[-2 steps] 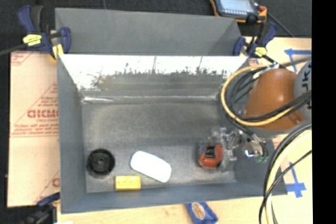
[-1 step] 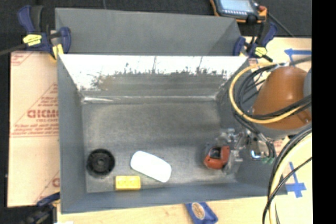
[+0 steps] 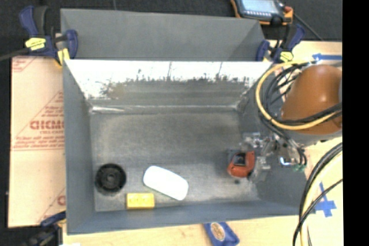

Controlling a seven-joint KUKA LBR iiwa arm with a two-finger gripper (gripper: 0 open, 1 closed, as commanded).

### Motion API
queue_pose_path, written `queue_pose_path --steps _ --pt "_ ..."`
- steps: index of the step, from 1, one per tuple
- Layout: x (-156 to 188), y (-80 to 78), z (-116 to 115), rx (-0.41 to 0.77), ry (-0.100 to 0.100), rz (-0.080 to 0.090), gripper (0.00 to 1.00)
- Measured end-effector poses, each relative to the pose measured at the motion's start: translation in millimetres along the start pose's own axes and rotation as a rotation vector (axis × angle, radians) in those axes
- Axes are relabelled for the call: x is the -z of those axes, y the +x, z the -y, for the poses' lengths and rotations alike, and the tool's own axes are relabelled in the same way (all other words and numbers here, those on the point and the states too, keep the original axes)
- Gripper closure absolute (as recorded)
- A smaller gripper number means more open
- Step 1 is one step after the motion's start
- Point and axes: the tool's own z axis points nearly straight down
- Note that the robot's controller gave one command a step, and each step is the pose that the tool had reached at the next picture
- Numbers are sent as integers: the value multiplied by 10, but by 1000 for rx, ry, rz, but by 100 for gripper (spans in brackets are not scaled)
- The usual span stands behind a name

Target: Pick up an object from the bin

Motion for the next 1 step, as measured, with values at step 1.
queue_pose_path --steps 1 --pt "-547 6 -457 -43 4 -6 100"
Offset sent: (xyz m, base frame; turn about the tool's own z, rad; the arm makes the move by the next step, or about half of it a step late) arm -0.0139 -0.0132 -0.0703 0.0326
